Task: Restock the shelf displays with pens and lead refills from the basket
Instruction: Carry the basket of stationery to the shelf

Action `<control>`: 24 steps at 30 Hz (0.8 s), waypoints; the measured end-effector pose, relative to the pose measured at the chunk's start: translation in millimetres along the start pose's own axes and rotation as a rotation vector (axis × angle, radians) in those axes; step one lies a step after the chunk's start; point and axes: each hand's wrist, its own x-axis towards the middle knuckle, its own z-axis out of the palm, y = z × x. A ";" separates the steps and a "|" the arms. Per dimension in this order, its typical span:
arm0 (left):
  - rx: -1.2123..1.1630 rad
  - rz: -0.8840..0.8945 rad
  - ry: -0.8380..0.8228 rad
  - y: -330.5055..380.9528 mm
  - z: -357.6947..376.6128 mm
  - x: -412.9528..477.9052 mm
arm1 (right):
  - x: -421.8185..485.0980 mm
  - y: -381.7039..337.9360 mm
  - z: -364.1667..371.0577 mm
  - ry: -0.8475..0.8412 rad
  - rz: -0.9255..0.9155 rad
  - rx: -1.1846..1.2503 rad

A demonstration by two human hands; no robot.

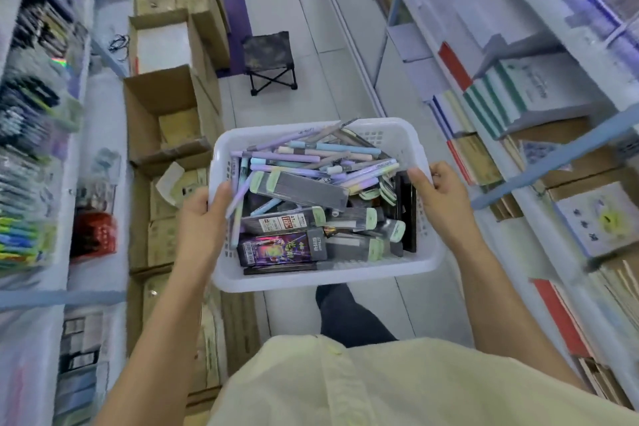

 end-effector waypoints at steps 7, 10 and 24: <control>0.062 0.020 0.055 83.9 32.5 176.2 | 190.1 -78.2 41.9 -0.035 -0.017 0.005; 0.048 0.013 0.046 115.2 41.2 250.7 | 264.5 -105.1 62.4 -0.029 0.001 0.000; 0.119 0.026 -0.011 247.0 114.5 600.0 | 594.2 -205.7 142.1 0.065 0.043 0.000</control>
